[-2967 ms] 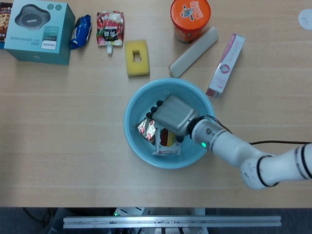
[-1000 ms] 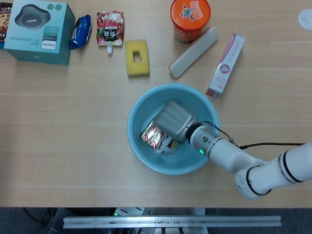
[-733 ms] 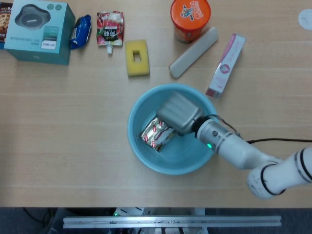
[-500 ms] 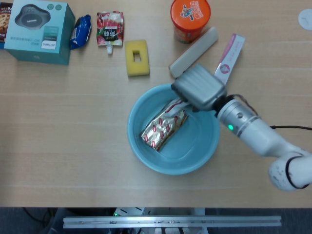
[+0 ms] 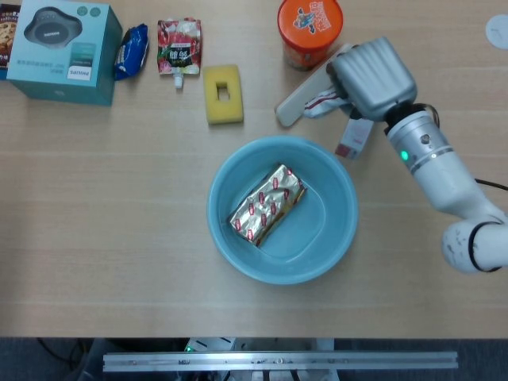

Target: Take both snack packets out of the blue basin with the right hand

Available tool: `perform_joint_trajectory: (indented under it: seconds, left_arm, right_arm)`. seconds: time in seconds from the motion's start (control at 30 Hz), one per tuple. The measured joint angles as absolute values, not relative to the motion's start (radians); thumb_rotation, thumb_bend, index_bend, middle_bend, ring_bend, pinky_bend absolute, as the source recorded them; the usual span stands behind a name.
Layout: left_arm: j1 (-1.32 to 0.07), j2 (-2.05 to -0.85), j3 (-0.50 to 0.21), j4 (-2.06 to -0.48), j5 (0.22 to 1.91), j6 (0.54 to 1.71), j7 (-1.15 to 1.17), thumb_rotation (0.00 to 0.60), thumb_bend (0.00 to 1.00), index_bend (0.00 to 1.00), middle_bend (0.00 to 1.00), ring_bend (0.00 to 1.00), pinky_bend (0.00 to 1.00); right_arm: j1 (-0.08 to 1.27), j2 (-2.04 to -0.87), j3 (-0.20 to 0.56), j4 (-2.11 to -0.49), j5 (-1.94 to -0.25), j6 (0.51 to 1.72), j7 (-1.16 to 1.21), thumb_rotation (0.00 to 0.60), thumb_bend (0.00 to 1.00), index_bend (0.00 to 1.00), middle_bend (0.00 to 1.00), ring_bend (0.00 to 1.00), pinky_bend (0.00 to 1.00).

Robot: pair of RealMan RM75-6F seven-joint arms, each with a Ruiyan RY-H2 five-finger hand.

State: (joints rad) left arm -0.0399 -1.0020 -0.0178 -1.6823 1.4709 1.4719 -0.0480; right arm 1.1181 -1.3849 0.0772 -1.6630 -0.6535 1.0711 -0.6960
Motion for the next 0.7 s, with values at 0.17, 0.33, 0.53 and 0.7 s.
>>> perform_joint_trajectory:
  seconds: [0.17, 0.33, 0.53, 0.7]
  left_arm:
    - [-0.039, -1.003, -0.017, -1.682, 1.471, 1.471, -0.05, 0.6, 0.36, 0.22, 0.19, 0.11, 0.1]
    - [-0.041, -1.004, -0.015, -1.681, 1.473, 1.468, -0.051, 0.6, 0.36, 0.22, 0.19, 0.11, 0.1]
    - [-0.039, -1.002, -0.017, -1.675, 1.465, 1.466, -0.057, 0.6, 0.36, 0.22, 0.19, 0.11, 0.1]
    - [-0.041, -1.002, -0.017, -1.673, 1.465, 1.464, -0.06, 0.6, 0.36, 0.22, 0.19, 0.11, 0.1]
  right_arm:
    - [1.132, -1.472, 0.082, -1.557, -0.587, 1.072, -0.787, 0.6, 0.26, 0.55, 0.5, 0.49, 0.69]
    - [1.148, -1.545, 0.097, -1.471, -0.521, 1.056, -0.852, 0.6, 0.24, 0.38, 0.42, 0.4, 0.65]
    - [1.151, -1.56, 0.111, -1.477, -0.54, 1.057, -0.875, 0.6, 0.23, 0.23, 0.35, 0.34, 0.62]
    - [1.131, -1.518, 0.114, -1.579, -0.641, 1.073, -0.838, 0.6, 0.22, 0.23, 0.35, 0.34, 0.61]
